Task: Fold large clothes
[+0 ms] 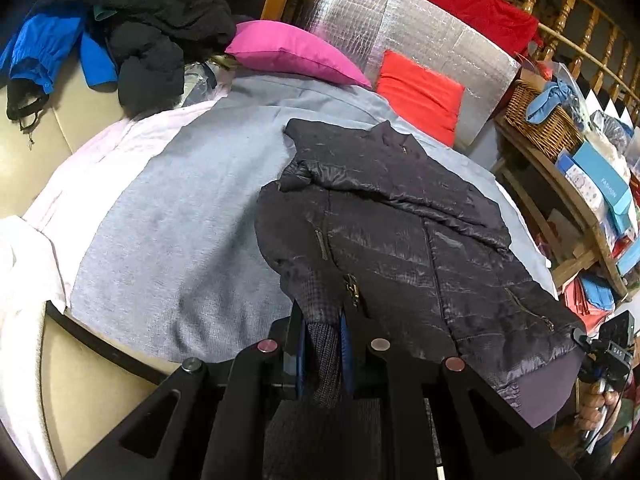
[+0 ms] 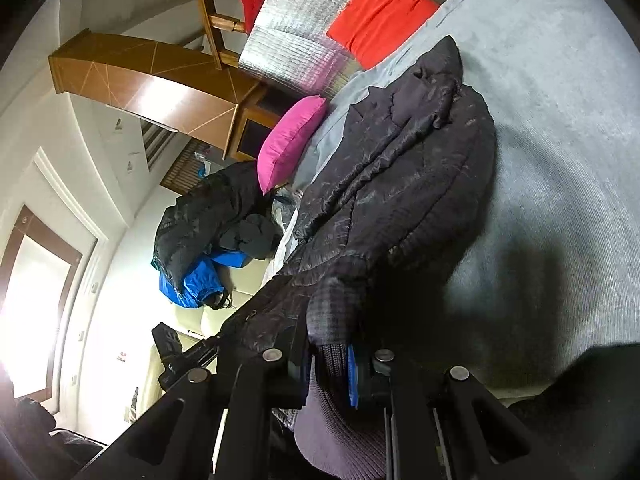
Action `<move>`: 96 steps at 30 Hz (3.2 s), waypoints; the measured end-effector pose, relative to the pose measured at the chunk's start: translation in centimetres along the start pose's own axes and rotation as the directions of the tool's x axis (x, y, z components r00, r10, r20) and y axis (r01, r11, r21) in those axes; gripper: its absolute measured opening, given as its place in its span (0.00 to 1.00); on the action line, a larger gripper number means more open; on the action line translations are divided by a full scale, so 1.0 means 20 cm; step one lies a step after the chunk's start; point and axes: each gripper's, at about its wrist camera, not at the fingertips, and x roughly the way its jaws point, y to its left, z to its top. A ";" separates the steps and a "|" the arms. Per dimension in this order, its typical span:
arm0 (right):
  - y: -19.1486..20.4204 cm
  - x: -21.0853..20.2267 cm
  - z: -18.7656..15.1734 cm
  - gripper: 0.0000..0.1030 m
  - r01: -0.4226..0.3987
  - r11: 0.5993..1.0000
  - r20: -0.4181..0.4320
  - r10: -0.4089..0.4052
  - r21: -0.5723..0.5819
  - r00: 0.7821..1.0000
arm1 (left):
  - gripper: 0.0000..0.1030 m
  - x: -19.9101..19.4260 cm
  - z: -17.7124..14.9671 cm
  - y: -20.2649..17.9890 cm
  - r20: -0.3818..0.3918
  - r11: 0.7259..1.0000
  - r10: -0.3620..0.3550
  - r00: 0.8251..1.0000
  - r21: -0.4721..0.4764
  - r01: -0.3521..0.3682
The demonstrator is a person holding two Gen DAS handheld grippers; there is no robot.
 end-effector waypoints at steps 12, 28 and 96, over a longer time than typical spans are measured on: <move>0.03 0.00 -0.01 0.14 0.035 0.999 0.011 -0.035 0.014 0.999 | 0.15 0.00 -0.01 0.03 0.005 1.000 -0.019 1.000 -0.005 0.019; 0.02 0.00 0.00 0.14 0.017 0.999 0.031 -0.018 0.028 0.999 | 0.14 -0.01 0.04 0.05 0.032 0.993 -0.096 0.995 -0.058 0.098; 0.13 0.06 0.11 0.14 0.012 1.000 0.093 -0.013 0.019 0.996 | 0.14 0.04 0.11 0.01 0.070 0.993 -0.056 0.996 -0.096 0.062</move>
